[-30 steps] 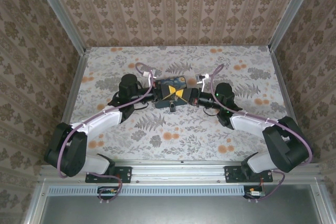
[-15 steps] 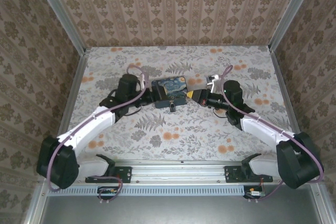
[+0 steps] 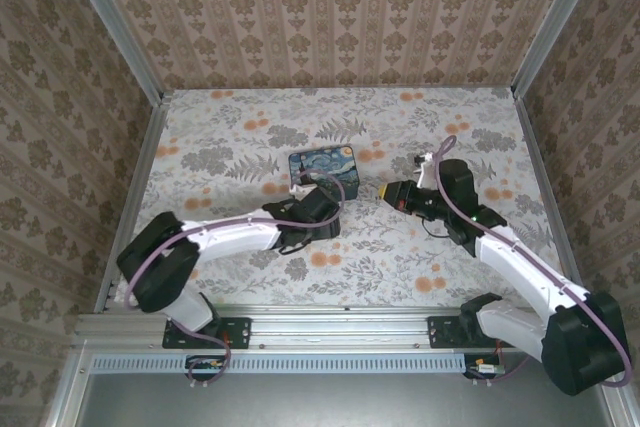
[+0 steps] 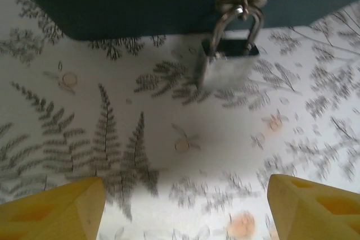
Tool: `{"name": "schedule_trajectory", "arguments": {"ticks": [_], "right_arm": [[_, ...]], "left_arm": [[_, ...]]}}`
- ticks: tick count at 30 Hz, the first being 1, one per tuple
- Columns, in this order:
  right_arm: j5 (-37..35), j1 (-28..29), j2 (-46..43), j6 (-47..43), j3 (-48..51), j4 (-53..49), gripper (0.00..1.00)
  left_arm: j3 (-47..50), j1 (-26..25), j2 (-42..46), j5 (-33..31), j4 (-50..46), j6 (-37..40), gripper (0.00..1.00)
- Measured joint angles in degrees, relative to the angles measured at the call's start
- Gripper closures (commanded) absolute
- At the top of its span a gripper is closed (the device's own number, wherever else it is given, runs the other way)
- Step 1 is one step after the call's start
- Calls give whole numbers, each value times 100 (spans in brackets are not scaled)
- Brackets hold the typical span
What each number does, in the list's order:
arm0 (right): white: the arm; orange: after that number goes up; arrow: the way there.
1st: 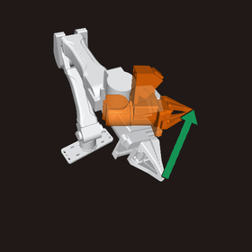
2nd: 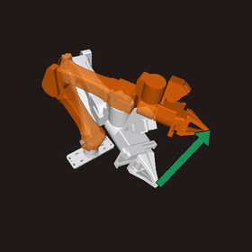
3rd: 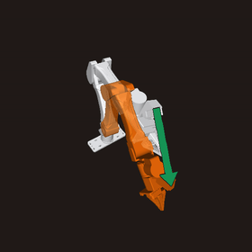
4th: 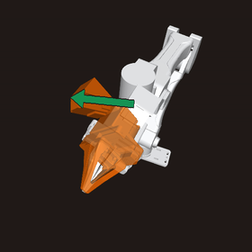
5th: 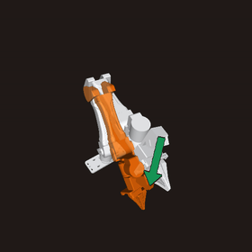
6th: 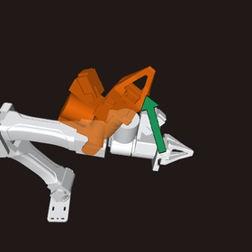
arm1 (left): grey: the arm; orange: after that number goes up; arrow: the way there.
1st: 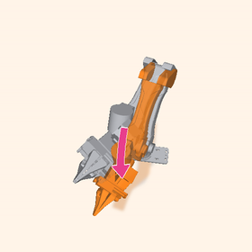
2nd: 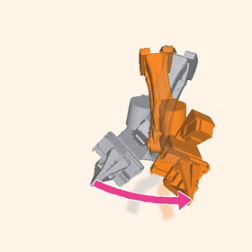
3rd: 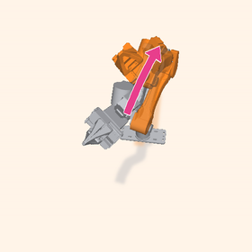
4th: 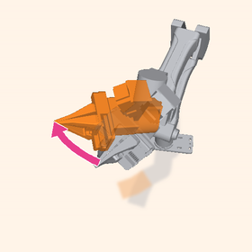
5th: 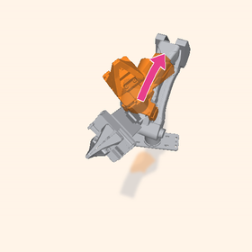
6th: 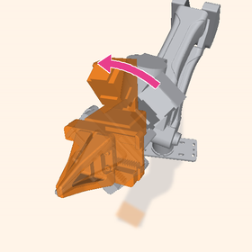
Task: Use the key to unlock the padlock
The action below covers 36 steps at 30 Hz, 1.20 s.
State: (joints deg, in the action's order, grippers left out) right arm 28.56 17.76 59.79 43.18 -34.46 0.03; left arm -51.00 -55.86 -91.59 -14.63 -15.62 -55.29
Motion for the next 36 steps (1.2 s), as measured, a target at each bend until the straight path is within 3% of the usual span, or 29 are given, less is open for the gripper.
{"name": "schedule_trajectory", "arguments": {"ticks": [8, 17, 36], "right_arm": [[-96, -179, -90, -85, 151, -313, 100], [-72, -289, -83, -4, 352, -275, 100], [59, -337, 107, 160, 435, 66, 100]], "left_arm": [[-997, 0, -968, -352, 315, 20, 28], [-1362, 0, -1451, -721, -129, -155, 34], [-1657, 85, -1908, -774, -216, -201, 71]]}}
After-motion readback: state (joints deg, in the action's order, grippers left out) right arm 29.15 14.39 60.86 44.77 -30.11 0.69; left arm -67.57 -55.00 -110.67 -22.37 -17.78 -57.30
